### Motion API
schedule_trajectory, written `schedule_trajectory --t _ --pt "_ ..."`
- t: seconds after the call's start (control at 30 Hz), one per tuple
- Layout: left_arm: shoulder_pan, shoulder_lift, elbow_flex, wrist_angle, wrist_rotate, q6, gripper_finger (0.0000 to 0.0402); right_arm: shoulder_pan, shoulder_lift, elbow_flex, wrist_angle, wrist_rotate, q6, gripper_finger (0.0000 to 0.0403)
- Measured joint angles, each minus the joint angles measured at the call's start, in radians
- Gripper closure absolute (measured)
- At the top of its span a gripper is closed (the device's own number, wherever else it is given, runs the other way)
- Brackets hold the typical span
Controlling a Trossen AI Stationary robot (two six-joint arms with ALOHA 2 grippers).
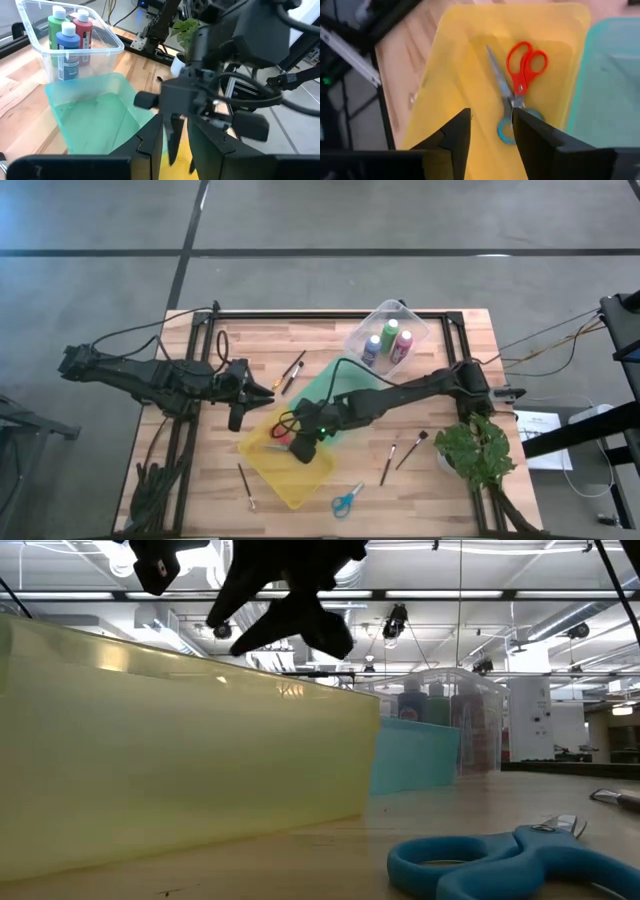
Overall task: Pick & Place Paint Supplies
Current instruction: Put the blue scissors into the yellow bin
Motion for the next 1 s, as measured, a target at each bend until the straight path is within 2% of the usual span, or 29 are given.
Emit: schedule_trajectory --t 0.3,0.53,0.67,0.83,1.0 --pt "-0.001 0.000 0.000 -0.005 0.018 0.008 0.0303 0.118 -0.101 -0.013 -0.221 -0.002 -0.079 0.0259" --pt "-0.001 0.000 0.000 -0.005 0.022 0.032 0.0303 0.130 -0.143 -0.081 -0.228 0.004 -0.158 0.0259" --pt "0.000 0.000 0.000 -0.008 0.037 0.041 0.0303 0.133 -0.168 -0.107 -0.231 -0.007 -0.293 0.0259" --pt "0.000 0.000 0.000 -0.015 0.037 0.077 0.0303 0.165 -0.176 -0.109 -0.297 -0.083 -0.560 0.0259" --pt "0.000 0.000 0.000 -0.014 0.037 0.076 0.0303 0.205 -0.176 -0.109 -0.322 -0.088 -0.671 0.0259"
